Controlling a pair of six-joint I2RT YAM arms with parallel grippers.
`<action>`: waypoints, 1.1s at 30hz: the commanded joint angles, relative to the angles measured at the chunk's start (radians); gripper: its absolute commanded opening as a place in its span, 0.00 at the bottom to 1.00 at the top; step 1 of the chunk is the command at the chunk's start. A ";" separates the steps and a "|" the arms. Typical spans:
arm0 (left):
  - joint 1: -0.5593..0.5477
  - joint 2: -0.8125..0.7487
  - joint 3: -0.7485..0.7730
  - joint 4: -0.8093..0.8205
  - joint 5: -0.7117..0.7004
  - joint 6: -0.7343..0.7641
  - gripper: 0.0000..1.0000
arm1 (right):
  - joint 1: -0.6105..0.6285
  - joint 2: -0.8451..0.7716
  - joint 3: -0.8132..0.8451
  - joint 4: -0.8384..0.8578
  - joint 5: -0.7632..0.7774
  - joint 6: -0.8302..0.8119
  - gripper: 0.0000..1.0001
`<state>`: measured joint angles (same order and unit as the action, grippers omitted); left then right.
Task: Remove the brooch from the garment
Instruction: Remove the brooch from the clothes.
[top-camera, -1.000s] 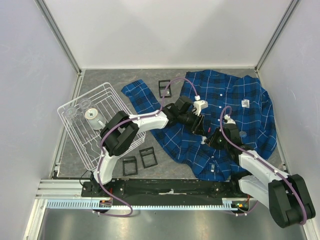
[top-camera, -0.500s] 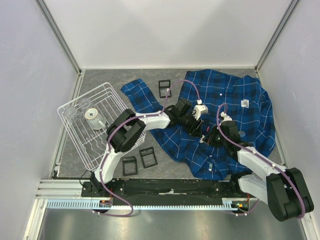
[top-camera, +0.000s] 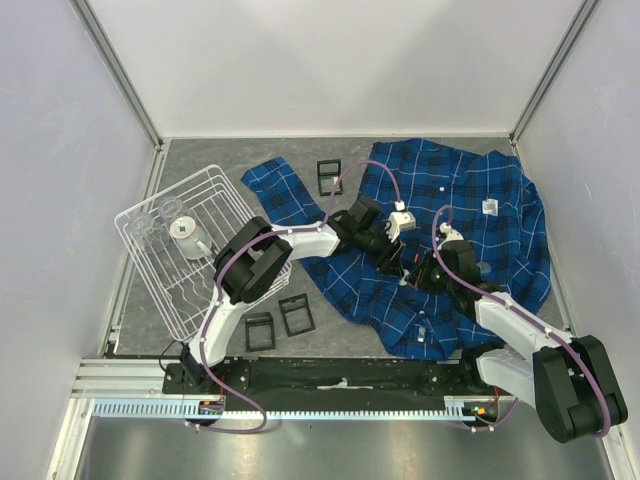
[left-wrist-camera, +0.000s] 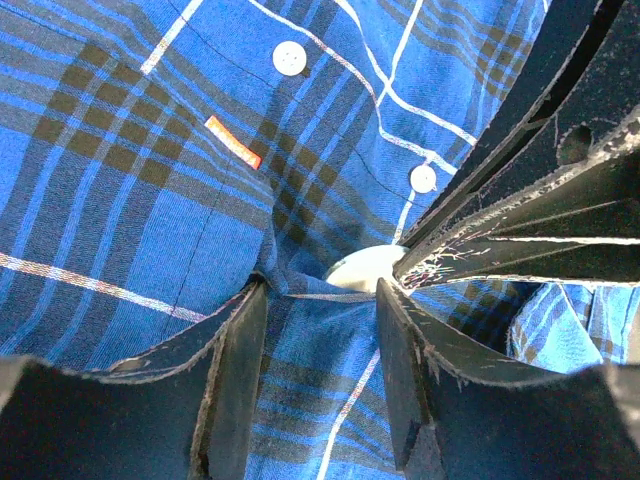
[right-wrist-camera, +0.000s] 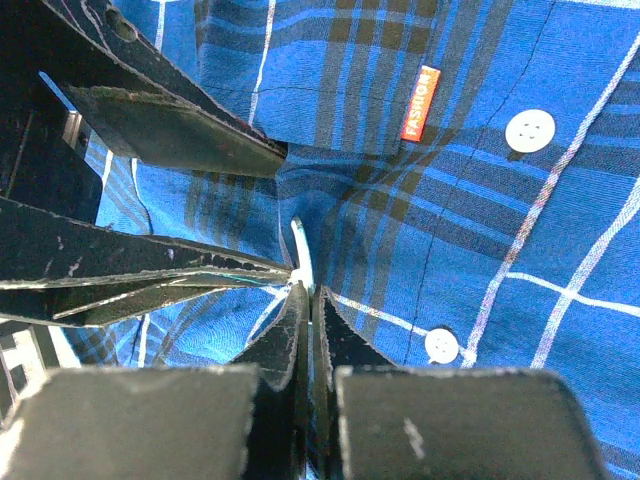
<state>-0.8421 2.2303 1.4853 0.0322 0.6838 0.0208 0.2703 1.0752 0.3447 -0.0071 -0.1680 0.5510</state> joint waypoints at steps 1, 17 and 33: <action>-0.003 0.002 -0.043 0.040 0.042 0.064 0.55 | -0.009 0.005 0.043 0.009 -0.004 -0.019 0.00; -0.008 0.054 -0.025 0.057 -0.026 0.004 0.51 | -0.016 0.023 0.053 0.009 -0.027 -0.029 0.00; -0.009 0.103 0.113 -0.120 -0.101 -0.156 0.28 | -0.016 0.075 0.057 0.076 -0.091 -0.025 0.00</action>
<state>-0.8448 2.2807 1.5578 -0.0071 0.6823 -0.0692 0.2390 1.1431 0.3698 0.0330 -0.1825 0.5289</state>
